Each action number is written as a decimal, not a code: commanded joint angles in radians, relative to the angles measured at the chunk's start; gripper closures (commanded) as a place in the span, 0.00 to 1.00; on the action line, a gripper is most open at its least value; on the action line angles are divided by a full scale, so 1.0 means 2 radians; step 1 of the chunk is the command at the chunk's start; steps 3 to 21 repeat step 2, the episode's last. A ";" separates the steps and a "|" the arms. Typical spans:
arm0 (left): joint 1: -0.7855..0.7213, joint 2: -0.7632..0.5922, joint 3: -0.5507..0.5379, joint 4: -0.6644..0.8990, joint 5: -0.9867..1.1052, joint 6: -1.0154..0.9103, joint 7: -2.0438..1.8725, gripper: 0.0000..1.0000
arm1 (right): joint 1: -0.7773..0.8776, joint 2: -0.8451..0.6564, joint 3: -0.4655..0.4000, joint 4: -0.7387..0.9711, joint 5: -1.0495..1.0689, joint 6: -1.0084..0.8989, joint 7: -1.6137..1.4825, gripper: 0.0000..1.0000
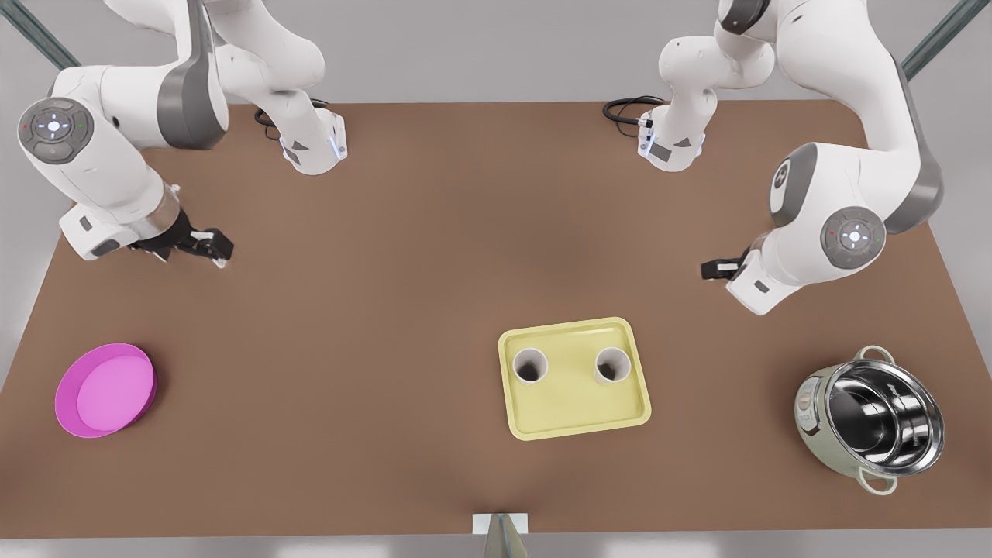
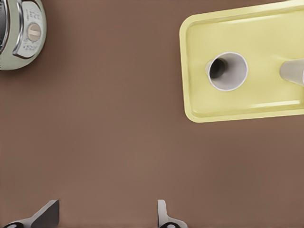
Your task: Use both arms to respectively pick up the white IKEA cups from the middle-left and middle-right positions, then place the white IKEA cups onto the middle-middle tray, ensuring that the cups remain upright and do not tip over
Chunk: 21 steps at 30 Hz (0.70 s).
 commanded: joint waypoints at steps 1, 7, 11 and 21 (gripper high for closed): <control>0.001 -0.001 0.000 0.001 0.000 0.000 0.023 0.00 | 0.005 -0.006 0.000 -0.005 -0.008 -0.038 -0.130 0.00; 0.001 -0.001 0.000 0.001 0.000 0.000 0.023 0.00 | 0.004 -0.006 0.000 -0.005 -0.008 -0.039 -0.130 0.00; 0.001 -0.001 0.000 0.001 0.000 0.000 0.023 0.00 | 0.004 -0.006 0.000 -0.005 -0.008 -0.039 -0.130 0.00; 0.001 -0.001 0.000 0.001 0.000 0.000 0.023 0.00 | 0.004 -0.006 0.000 -0.005 -0.008 -0.039 -0.130 0.00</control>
